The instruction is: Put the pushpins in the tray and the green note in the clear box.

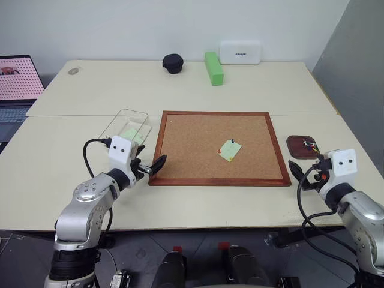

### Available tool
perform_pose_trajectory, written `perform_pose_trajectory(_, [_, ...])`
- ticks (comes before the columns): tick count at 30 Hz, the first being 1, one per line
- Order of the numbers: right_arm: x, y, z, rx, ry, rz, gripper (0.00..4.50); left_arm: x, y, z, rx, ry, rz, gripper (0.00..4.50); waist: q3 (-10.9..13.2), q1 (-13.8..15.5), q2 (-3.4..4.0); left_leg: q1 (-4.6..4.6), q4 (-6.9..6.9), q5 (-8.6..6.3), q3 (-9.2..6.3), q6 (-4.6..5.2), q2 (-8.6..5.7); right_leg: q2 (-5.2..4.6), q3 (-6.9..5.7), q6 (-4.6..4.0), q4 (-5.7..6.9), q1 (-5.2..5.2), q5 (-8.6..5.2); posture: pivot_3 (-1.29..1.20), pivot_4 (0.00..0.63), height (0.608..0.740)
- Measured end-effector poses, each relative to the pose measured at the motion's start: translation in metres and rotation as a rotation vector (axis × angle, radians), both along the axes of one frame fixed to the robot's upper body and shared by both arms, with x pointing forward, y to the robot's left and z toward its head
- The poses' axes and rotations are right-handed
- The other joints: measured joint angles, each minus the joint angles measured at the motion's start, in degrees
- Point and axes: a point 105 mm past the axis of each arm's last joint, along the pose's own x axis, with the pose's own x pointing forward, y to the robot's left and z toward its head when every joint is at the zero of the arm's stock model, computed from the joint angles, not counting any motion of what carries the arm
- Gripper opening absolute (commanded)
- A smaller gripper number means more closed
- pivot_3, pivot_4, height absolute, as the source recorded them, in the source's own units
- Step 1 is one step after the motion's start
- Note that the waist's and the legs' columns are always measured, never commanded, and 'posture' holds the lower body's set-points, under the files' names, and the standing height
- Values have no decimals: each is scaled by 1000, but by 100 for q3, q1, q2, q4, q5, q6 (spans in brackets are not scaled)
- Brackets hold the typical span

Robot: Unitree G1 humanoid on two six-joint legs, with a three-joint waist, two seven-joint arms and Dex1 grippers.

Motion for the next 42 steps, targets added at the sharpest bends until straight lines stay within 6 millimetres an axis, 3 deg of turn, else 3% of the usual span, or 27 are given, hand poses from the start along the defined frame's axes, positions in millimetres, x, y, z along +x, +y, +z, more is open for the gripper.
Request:
perform_pose_trajectory(13, [0,2,-1,7,2,7,4500,-3,-5,3,-20,-5,-29,4445,0,0,0,0,0,0,0,0,0,0,0,0,0,0,0,0,150,740])
perform_pose_trajectory(22, [-8,37,6,103,2,215,4500,-3,-5,3,-24,-3,-26,4445,0,2,0,0,0,0,-1,0,0,0,-1,1,-1,1,-1,0,150,740])
perform_pose_trajectory(32, [-9,47,5,98,15,268,4500,-4,-17,6,-35,-3,-108,4445,0,4,0,-1,1,0,0,0,-1,0,-1,2,-2,1,-1,0,150,740])
perform_pose_trajectory(33, [-8,46,6,89,7,260,4500,-3,-21,7,-35,-5,-130,4076,0,4,0,-1,1,0,0,0,-1,0,-1,2,-1,1,-1,0,150,740])
perform_pose_trajectory(34, [-5,47,9,79,-8,249,4500,-2,-27,8,-36,-6,-168,4063,0,4,0,0,1,0,0,0,-1,0,-2,2,-1,1,-1,0,150,740])
perform_pose_trajectory(38, [2,55,8,66,-23,247,4500,4,-53,13,-70,-41,-287,3127,0,8,0,0,1,0,0,0,-2,0,-2,1,-2,2,0,0,150,740])
perform_pose_trajectory(42, [13,66,6,64,-23,272,4500,12,-80,6,-84,-47,-392,2414,0,-1,0,4,1,0,1,0,-3,0,0,-4,-2,4,3,0,150,740])
